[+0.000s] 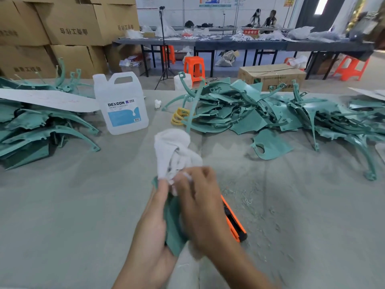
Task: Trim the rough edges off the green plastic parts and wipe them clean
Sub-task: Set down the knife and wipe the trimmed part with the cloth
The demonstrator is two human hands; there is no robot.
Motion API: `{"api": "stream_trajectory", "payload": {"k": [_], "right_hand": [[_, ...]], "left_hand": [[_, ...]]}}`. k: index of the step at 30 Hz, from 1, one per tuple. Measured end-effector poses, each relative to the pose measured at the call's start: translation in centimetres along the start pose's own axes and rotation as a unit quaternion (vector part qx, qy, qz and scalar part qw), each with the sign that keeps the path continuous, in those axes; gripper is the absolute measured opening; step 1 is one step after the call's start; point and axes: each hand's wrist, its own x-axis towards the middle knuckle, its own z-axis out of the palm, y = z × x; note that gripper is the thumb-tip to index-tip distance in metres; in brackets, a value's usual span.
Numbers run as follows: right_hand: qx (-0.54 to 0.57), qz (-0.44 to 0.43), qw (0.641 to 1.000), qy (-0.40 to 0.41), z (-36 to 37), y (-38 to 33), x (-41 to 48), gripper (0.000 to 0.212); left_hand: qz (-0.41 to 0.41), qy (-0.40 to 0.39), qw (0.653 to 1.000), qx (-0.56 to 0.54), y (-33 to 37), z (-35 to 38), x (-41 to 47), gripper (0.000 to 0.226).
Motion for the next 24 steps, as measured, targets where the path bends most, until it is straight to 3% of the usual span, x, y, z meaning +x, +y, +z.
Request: {"api": "stream_trajectory", "payload": {"k": [2,5,8,12,14,16,18,20,21,24], "right_hand": [[0.048,0.043,0.997,0.04,-2.0,-0.2,1.9,0.029],[0.19,0.078,0.976,0.069,-5.4,-1.8,3.6,0.033],[0.276,0.062,0.957,0.063,-8.4,-3.4,4.8,0.036],[0.332,0.023,0.93,0.156,-10.7,-4.4,5.9,0.028],[0.353,0.019,0.925,0.139,-10.5,-4.1,5.8,0.03],[0.306,-0.014,0.95,0.059,-9.0,-3.3,4.8,0.035],[0.113,-0.081,0.99,-0.029,-6.5,-1.5,2.9,0.042],[-0.085,-0.097,0.986,-0.103,-4.2,0.8,1.1,0.054],[-0.12,-0.077,0.982,-0.124,-3.5,1.6,0.6,0.052],[-0.053,0.011,0.994,-0.091,-3.4,2.7,1.3,0.032]], "left_hand": [[0.008,-0.025,0.999,0.019,0.0,-0.3,-0.7,0.047],[0.044,0.015,0.996,0.076,0.7,-1.1,-1.1,0.035],[0.073,0.026,0.992,0.098,1.1,-1.6,-0.9,0.037],[0.088,0.079,0.984,0.131,1.9,-2.6,-0.4,0.032],[0.071,0.093,0.984,0.136,2.0,-3.0,-0.3,0.03],[0.064,0.093,0.984,0.141,1.6,-2.8,-0.3,0.03],[0.07,0.085,0.981,0.157,0.9,-2.2,-0.2,0.03],[0.085,0.079,0.973,0.202,0.5,-1.9,-0.3,0.027],[0.093,0.081,0.965,0.232,0.5,-1.9,-0.3,0.025],[0.078,0.055,0.949,0.299,0.9,-2.9,-0.8,0.026]]}}
